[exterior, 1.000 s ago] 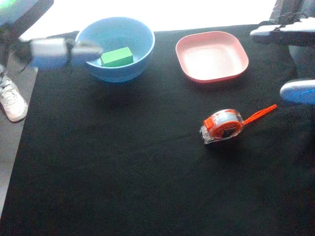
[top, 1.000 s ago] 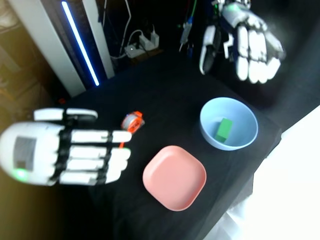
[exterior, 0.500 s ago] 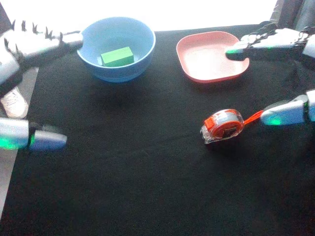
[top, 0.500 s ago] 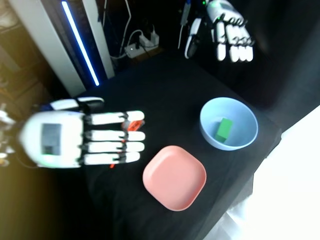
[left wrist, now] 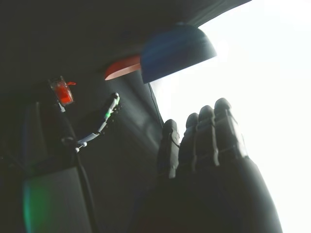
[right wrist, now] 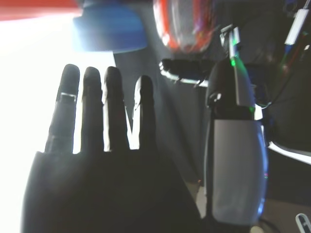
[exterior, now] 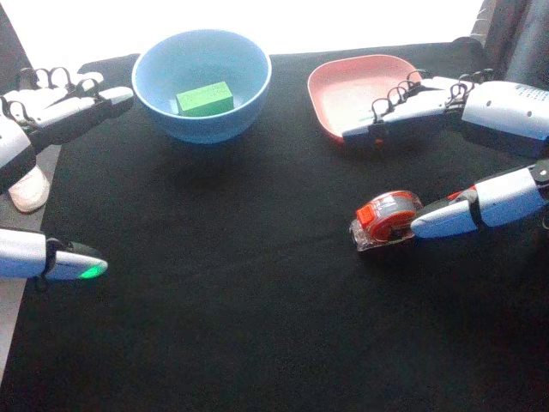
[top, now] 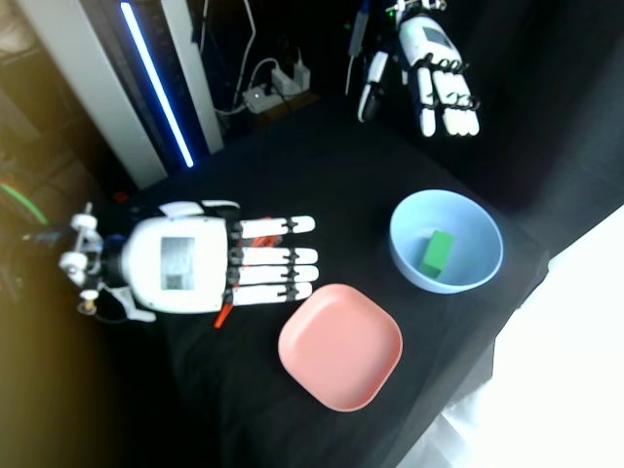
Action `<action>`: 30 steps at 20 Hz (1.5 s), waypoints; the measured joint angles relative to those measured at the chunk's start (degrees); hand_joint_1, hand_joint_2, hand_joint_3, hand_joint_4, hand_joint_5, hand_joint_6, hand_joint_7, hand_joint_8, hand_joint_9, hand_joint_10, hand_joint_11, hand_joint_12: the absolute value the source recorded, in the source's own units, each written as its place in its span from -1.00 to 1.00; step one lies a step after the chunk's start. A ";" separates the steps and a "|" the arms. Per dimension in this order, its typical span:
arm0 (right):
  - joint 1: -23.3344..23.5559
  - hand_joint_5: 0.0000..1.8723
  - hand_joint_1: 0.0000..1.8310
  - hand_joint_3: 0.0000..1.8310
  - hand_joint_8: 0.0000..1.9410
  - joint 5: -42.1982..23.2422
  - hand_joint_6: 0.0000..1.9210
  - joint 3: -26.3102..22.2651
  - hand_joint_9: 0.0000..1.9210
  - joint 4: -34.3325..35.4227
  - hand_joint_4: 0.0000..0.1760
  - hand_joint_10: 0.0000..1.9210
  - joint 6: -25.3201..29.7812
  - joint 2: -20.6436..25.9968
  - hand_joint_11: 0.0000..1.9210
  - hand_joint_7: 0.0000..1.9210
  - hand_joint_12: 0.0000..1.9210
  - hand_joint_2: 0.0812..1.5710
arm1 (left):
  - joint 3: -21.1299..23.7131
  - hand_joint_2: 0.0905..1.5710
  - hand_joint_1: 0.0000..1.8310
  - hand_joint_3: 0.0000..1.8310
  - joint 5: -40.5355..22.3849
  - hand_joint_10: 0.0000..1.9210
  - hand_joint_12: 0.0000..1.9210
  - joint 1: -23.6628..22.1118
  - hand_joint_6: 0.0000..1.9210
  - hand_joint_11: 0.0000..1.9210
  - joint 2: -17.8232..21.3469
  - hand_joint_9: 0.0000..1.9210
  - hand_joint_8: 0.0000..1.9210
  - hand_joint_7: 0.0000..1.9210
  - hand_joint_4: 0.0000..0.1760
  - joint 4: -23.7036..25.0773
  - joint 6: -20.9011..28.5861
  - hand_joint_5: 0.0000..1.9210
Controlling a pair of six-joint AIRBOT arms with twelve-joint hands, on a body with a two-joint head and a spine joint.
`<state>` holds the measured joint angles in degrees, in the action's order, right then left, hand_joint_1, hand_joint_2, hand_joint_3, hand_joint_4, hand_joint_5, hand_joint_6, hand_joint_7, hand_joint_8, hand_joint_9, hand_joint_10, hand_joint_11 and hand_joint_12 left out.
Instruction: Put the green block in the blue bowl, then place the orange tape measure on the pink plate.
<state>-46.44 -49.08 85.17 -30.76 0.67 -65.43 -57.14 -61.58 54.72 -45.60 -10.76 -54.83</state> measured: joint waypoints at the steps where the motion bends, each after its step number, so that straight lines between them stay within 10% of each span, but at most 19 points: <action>1: 0.00 -0.55 -0.06 -1.00 -0.99 0.81 -0.99 0.07 -0.69 -0.87 0.66 -0.99 0.22 0.02 -1.00 -0.57 -0.20 0.10 | -0.02 -0.04 0.15 -1.00 -0.07 -1.00 -1.00 0.00 -1.00 -1.00 0.00 -1.00 -1.00 -1.00 0.25 -0.04 0.20 -0.90; 3: 0.00 -0.52 -0.03 -1.00 -0.99 1.46 -1.00 0.07 -0.51 -1.95 0.29 -0.98 0.22 -0.02 -0.88 -0.45 -0.18 0.11 | -0.42 -0.03 0.15 -0.99 -0.11 -1.00 -1.00 0.00 -1.00 -1.00 -0.50 -1.00 -1.00 -1.00 0.45 -0.31 0.44 -0.90; 4: 0.00 -0.42 0.05 -1.00 -0.99 1.70 -1.00 0.07 -0.38 -2.01 -0.21 -0.98 0.26 -0.17 -0.76 -0.31 -0.17 0.08 | -0.66 0.01 0.13 -0.98 0.00 -1.00 -1.00 0.04 -1.00 -1.00 -0.72 -1.00 -1.00 -0.99 0.31 -0.37 0.74 -0.91; 7: 0.00 -0.35 0.05 -1.00 -0.98 1.88 -1.00 0.11 -0.30 -2.12 -0.47 -0.96 0.48 -0.74 -0.70 -0.25 -0.09 0.08 | -0.72 0.05 0.12 -0.97 -0.04 -1.00 -1.00 0.04 -1.00 -1.00 -0.74 -1.00 -1.00 -0.99 0.19 -0.66 1.07 -0.91; 9: 0.00 -0.26 0.11 -1.00 -0.91 1.90 -0.98 0.11 -0.31 -2.51 -1.00 -0.52 0.66 -1.31 -0.66 -0.17 0.31 0.08 | -0.94 0.05 0.12 -0.98 -0.15 -1.00 -1.00 0.04 -1.00 -1.00 -1.33 -1.00 -1.00 -0.99 0.21 -1.09 1.33 -0.91; 11: 0.00 -0.11 0.15 -1.00 -0.14 1.88 -0.99 0.11 -0.47 -2.71 -1.00 0.37 0.66 -1.51 -0.55 -0.32 0.62 0.06 | -0.94 0.06 0.11 -0.98 -0.09 -1.00 -1.00 0.04 -1.00 -1.00 -1.40 -1.00 -0.99 -0.98 0.29 -0.79 1.49 -0.90; 13: 0.00 0.04 0.15 -1.00 0.44 1.88 -0.98 0.11 -0.47 -2.58 -1.00 0.82 0.66 -1.51 -0.48 -0.37 0.98 0.12 | -0.96 0.06 0.09 -0.98 -0.07 -1.00 -1.00 0.04 -0.99 -1.00 -1.44 -1.00 -0.99 -0.97 0.20 -1.22 1.51 -0.89; 14: 0.00 0.24 0.21 -0.99 0.64 1.88 -0.51 0.11 -0.42 -2.58 -1.00 0.95 0.66 -1.60 -0.40 -0.36 1.00 0.22 | -1.07 0.05 0.12 -0.99 -0.09 -1.00 -1.00 0.04 -0.99 -0.99 -1.64 -1.00 -0.99 -0.97 0.25 -1.20 1.64 -0.89; 17: 0.00 0.11 0.21 -1.00 0.84 1.81 -0.08 0.22 -0.30 -2.54 -1.00 1.00 0.68 -2.03 -0.27 -0.27 1.00 0.34 | -1.42 0.04 0.11 -0.99 0.55 -1.00 -0.99 0.52 -0.99 -0.97 -2.19 -0.99 -0.99 -0.95 0.24 -0.87 2.10 -0.88; 21: 0.00 0.11 0.27 -1.00 -0.02 2.03 -0.06 0.68 -0.09 -1.70 -1.00 0.37 0.83 -2.05 -0.23 0.05 0.73 0.34 | -1.42 0.04 0.10 -1.00 0.68 -1.00 -0.98 0.52 -1.00 -0.96 -2.27 -0.98 -0.99 -0.95 0.48 -1.29 2.12 -0.89; 25: 0.00 0.16 0.36 -1.00 -0.06 0.31 -0.16 0.87 -0.03 -0.24 -0.93 0.17 2.84 -1.07 -0.23 0.13 0.51 0.32 | -1.42 0.04 -0.02 -1.00 0.46 -1.00 -0.97 1.33 -1.00 -0.95 -2.47 -0.97 -1.00 -0.94 0.38 -1.46 2.58 -0.88; 27: 0.42 0.24 0.31 -1.00 0.17 -2.40 -0.26 0.87 0.00 3.34 -1.00 0.60 3.08 0.04 -0.08 0.08 0.94 0.27 | -1.42 0.03 -0.06 -1.00 0.48 -0.99 -0.97 1.90 -1.00 -0.95 -2.47 -0.96 -0.99 -0.93 0.41 -1.68 2.84 -0.87; 29: 4.09 0.19 0.29 -1.00 0.94 -3.32 -0.19 1.27 -0.16 3.98 -1.00 0.98 2.93 1.03 -0.05 -0.25 1.00 0.30 | -1.42 0.03 -0.09 -1.00 0.35 -0.99 -0.97 2.29 -1.00 -0.95 -2.47 -0.96 -0.99 -0.93 0.53 -1.95 3.45 -0.88; 30: 5.88 0.15 0.29 -1.00 0.59 -3.87 -0.13 2.01 -0.26 4.44 -1.00 0.73 2.54 1.03 -0.30 -0.24 0.84 0.32 | -1.42 0.03 -0.14 -1.00 -0.22 -0.98 -0.94 2.78 -0.99 -0.89 -2.47 -0.93 -0.99 -0.91 0.55 -2.01 3.76 -0.87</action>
<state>-40.56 -52.95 87.18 -26.33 3.20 -64.40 -58.57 -61.80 57.49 -48.07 -12.78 -51.07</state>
